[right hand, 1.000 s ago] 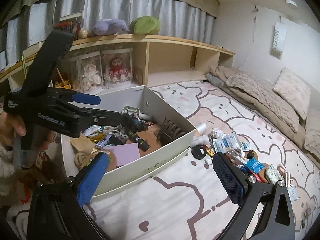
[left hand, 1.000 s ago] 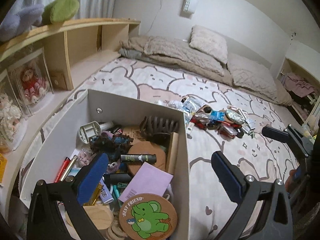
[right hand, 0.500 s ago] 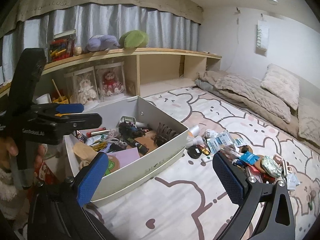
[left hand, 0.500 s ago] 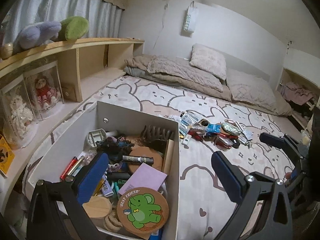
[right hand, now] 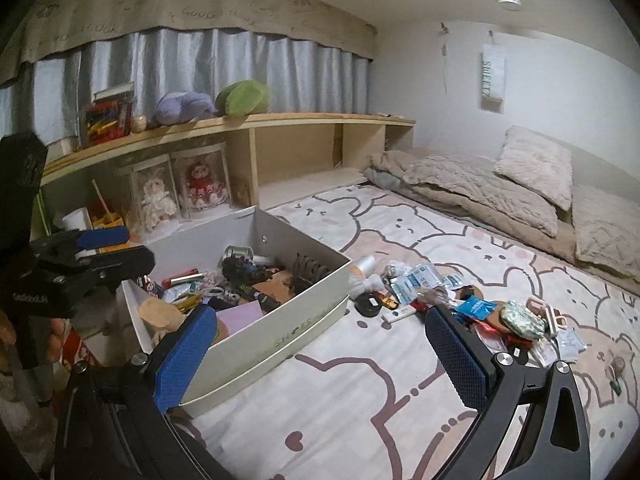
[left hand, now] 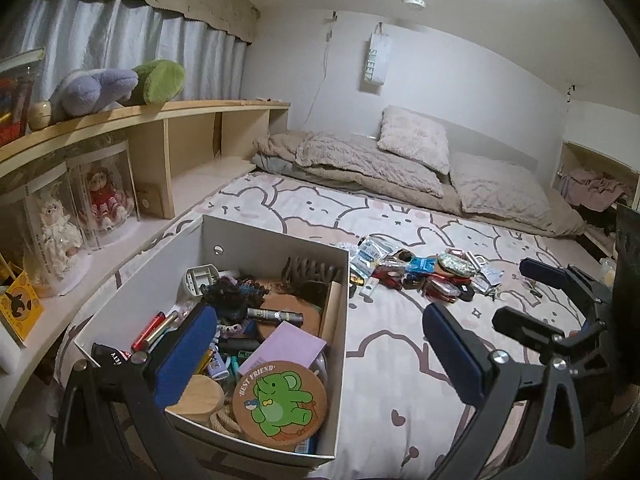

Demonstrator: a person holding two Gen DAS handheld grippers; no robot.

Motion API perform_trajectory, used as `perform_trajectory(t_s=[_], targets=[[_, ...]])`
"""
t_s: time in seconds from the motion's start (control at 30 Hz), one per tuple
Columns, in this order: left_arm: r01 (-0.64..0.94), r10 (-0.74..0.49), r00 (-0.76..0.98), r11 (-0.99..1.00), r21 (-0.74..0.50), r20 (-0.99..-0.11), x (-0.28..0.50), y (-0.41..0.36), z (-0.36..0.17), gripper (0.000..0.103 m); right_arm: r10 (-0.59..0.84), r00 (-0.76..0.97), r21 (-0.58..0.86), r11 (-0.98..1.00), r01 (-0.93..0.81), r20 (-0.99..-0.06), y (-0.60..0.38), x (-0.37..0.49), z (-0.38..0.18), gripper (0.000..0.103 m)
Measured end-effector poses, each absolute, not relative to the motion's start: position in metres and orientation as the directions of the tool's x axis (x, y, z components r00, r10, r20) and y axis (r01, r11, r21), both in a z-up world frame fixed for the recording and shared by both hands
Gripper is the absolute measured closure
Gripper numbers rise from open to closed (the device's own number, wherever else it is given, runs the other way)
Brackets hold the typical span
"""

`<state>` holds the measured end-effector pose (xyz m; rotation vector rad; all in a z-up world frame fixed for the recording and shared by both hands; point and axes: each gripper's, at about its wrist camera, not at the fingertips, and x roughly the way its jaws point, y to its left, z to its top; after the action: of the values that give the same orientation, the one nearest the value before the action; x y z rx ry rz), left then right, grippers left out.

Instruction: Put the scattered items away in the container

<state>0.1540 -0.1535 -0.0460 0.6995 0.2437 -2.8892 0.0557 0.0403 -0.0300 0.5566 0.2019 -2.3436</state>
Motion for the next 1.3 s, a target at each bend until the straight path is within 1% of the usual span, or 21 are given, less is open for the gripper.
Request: perform_trajectory(t_s=[0.13, 0.27, 0.67, 1.3], targets=[[0.188, -0.123, -0.887, -0.977, -0.105, -0.446, 0.162, -0.148, -0.046, 0.000, -0.601, -0.668, 0.020, -0.750, 0.661, -0.439, 0.047, 0.059, -0.027, 0.000], [0.189, -0.119, -0.890, -0.975, -0.118, -0.439, 0.168, -0.146, -0.047, 0.000, -0.586, -0.682, 0.017, -0.763, 0.646, -0.438, 0.052, 0.062, -0.028, 0.000], [0.199, -0.127, -0.886, -0.973, -0.119, -0.445, 0.174, -0.138, -0.052, 0.000, -0.553, -0.708, 0.025, -0.796, 0.605, -0.439, 0.067, 0.067, -0.036, 0.000], [0.222, -0.165, -0.874, -0.972, -0.073, -0.457, 0.175, -0.131, -0.061, 0.000, -0.521, -0.722, 0.030, -0.819, 0.573, -0.455, 0.075, 0.067, -0.043, 0.000]])
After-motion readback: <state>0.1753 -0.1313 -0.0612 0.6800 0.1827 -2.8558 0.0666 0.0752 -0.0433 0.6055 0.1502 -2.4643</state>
